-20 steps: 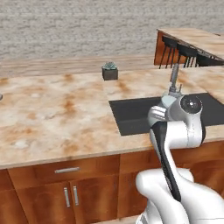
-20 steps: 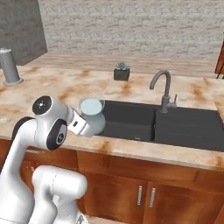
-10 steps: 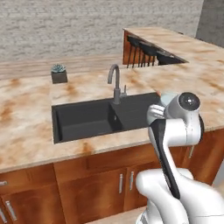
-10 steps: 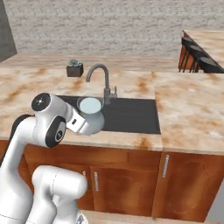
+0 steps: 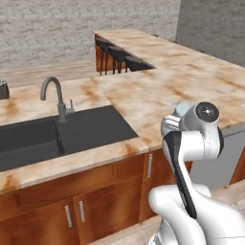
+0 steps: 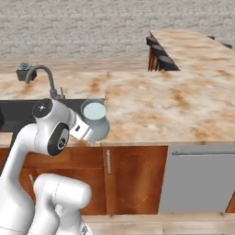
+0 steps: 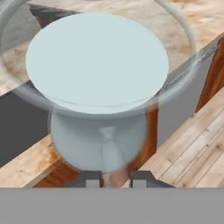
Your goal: Place the pitcher and cup on the dining counter for serving.
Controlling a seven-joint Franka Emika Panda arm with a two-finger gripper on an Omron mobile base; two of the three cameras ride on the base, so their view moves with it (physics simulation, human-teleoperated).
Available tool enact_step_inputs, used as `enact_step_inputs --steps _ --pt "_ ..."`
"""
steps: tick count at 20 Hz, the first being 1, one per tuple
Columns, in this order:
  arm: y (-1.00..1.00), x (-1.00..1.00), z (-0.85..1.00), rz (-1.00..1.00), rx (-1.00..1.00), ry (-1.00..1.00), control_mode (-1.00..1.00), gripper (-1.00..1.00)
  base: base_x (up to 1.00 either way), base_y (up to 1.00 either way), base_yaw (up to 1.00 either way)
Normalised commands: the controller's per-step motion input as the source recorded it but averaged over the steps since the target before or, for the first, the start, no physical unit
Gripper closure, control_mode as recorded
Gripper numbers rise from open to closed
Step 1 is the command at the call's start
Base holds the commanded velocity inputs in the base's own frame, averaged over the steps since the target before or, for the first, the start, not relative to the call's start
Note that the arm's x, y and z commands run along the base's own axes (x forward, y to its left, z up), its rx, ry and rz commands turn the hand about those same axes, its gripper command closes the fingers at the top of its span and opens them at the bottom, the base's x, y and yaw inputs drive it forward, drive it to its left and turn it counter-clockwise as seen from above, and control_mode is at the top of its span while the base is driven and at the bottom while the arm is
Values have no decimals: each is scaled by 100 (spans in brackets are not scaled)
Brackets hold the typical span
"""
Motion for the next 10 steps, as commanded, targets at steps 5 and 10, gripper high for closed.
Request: enact_step_inputs --steps 5,10 --pt "0 0 0 0 0 0 100 100 0 -100 -25" --pt "0 0 0 0 0 0 100 100 0 -100 -25"
